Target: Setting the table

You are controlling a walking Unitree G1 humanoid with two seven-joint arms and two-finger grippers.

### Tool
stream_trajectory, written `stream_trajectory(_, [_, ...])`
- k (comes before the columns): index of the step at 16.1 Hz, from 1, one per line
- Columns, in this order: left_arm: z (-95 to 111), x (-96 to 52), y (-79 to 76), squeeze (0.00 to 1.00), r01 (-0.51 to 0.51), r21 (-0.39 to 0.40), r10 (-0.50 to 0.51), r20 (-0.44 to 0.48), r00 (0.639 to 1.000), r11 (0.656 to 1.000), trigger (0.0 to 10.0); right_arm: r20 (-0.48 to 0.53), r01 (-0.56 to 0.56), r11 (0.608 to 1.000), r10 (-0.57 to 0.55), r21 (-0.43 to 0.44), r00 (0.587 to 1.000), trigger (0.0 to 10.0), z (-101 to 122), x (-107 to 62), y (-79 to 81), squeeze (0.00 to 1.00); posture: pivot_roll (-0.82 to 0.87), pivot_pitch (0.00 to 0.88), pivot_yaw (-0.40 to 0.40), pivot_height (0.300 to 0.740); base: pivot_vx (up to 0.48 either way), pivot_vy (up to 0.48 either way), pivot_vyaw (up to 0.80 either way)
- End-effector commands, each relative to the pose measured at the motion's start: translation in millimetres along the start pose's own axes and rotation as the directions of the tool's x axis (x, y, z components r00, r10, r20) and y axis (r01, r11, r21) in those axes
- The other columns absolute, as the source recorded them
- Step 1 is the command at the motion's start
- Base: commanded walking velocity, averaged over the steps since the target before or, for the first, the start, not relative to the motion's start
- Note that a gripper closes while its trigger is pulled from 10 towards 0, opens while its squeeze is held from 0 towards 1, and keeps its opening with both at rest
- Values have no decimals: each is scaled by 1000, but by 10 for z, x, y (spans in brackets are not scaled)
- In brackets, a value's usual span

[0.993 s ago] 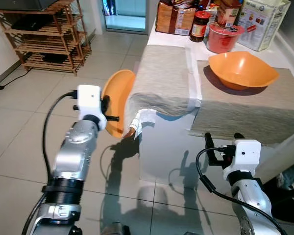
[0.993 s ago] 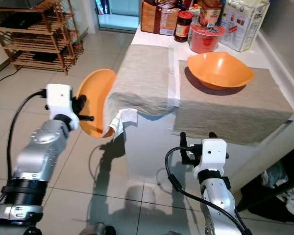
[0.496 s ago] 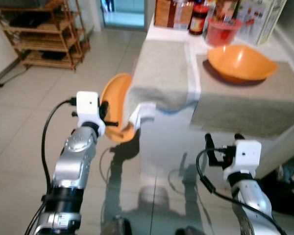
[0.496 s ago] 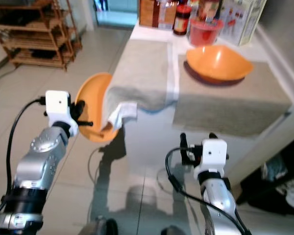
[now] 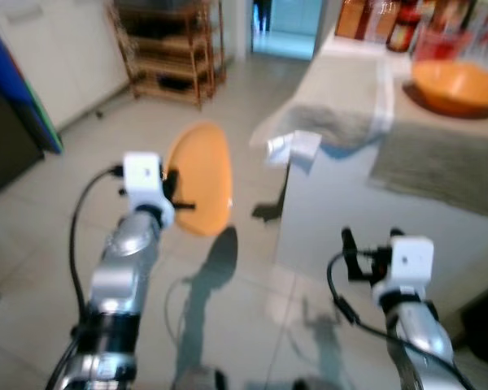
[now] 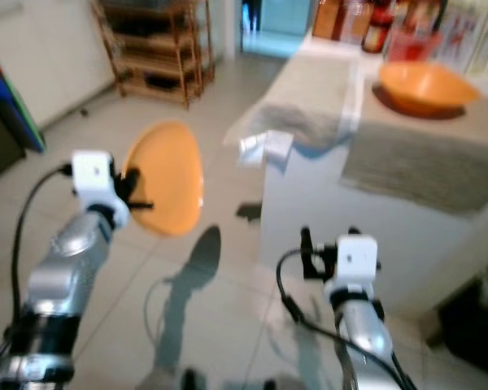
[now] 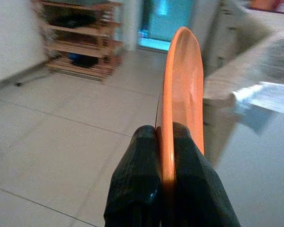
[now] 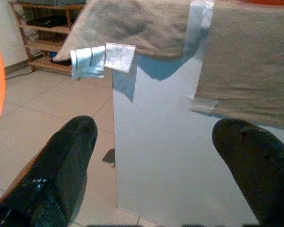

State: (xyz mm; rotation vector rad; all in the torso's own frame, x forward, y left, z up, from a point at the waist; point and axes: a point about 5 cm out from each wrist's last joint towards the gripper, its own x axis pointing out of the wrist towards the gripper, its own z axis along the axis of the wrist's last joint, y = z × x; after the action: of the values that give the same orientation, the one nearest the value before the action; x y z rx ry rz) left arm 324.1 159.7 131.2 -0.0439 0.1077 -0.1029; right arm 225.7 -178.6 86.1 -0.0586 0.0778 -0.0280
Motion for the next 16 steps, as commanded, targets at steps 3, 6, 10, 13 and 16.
stream_trajectory(3, [241,61,-206,0,89,21,-91,101,991,996,0,20,23,1000,-23,1,1000,10000,63,27,-50,0,-165,20,34,727,0,-480,0])
stream_trajectory(6, [247,83,-249,0,105,19,-106,101,989,994,0,22,29,1000,-29,1,999,10000,70,30,-51,0,-165,20,38,727,0,-469,0])
stream_trajectory(10, [224,94,-308,0,112,24,-114,89,989,993,0,26,30,1000,-30,1,999,10000,83,43,-36,0,-165,19,43,727,0,-452,0])
stream_trajectory(13, [230,87,-363,0,117,12,-118,96,988,993,0,25,29,1000,-29,0,999,10000,79,52,-30,0,-167,13,46,727,0,-424,0])
stream_trajectory(16, [214,44,-375,0,122,3,-121,103,987,993,0,22,29,1000,-29,-2,999,10000,70,57,-45,0,-168,3,48,727,0,-426,0])
